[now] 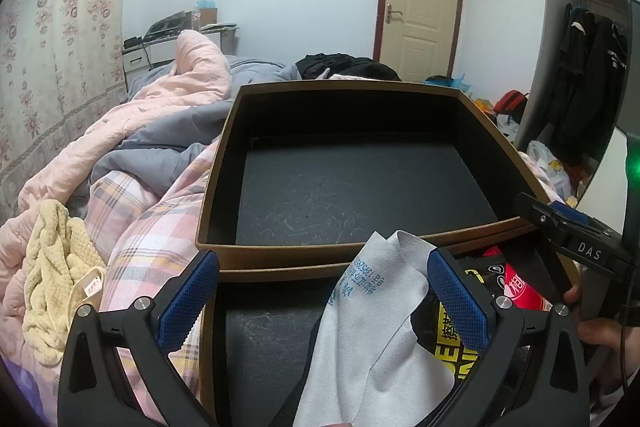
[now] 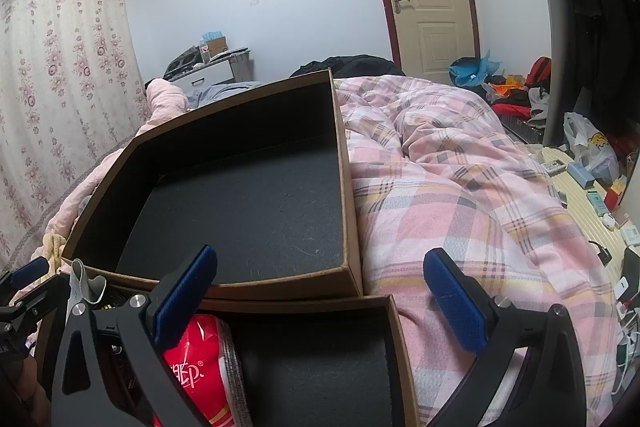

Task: Organize soft objects
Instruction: 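Move the left gripper toward the white-grey cloth in the filled box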

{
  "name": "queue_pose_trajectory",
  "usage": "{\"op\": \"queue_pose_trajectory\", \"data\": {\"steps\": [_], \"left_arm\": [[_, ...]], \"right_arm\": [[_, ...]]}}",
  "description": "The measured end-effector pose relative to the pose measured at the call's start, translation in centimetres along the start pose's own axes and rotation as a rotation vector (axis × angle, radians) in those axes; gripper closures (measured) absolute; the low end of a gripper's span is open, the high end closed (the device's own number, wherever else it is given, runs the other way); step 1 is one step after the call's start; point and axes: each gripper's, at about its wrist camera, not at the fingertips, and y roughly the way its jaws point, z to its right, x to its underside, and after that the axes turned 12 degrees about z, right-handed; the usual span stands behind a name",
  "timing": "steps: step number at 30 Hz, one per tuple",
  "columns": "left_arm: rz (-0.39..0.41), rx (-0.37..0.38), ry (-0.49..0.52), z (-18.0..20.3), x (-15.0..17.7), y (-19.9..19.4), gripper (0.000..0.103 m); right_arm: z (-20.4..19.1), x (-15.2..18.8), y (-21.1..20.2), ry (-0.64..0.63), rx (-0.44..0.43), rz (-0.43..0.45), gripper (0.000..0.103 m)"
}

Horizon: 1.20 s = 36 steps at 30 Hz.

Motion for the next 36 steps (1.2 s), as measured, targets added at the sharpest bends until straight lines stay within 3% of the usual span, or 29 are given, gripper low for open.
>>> {"op": "queue_pose_trajectory", "data": {"steps": [31, 36], "left_arm": [[0.000, 0.018, -0.013, -0.6, 0.3, 0.5, 0.000], [-0.048, 0.072, -0.013, -0.4, 0.6, 1.1, 0.000]], "right_arm": [[-0.4, -0.5, -0.4, -0.017, 0.053, 0.042, 0.001], [-1.0, -0.5, -0.3, -0.041, 0.049, 0.036, 0.001]]}}
